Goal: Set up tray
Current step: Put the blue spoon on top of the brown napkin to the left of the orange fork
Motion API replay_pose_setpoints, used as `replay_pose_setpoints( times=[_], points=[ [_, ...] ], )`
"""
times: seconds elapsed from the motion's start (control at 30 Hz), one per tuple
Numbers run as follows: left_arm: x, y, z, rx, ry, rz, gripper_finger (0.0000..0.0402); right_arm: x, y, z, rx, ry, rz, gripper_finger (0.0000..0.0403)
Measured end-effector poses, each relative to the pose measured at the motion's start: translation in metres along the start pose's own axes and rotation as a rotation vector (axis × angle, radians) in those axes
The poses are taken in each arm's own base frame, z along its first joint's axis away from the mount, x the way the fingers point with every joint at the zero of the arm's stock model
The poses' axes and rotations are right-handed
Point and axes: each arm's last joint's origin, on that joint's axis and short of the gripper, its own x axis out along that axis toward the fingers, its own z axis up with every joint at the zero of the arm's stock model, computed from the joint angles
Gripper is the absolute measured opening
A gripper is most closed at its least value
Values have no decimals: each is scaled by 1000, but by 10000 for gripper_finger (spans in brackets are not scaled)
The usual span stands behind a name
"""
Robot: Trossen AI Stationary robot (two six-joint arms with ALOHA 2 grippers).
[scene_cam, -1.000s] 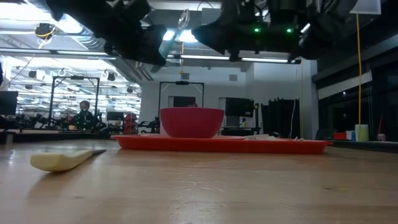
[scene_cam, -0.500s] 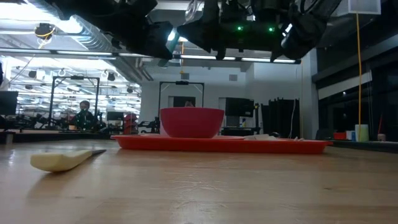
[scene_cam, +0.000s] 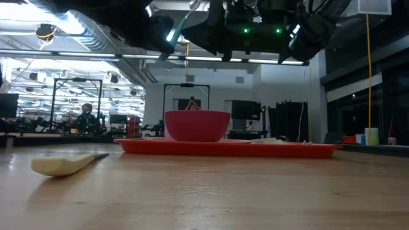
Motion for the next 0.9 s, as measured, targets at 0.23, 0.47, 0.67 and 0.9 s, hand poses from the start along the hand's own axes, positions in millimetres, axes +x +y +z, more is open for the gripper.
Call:
replay_pose_setpoints(
  times=[0.23,0.47,0.67,0.9],
  points=[
    [1,0,1,-3,-5,-29,64,0,0,0,0,-5,-1,132],
    [1,0,1,-24,-5,-29,64,0,0,5,10,-50,-4,168],
    [1,0,3,-42,-14,-26,64,1,-1,9,36,-75,-39,167],
    [3,1,6,-38,-31,-45,64,12,-1,20,44,-85,-49,166]
  ],
)
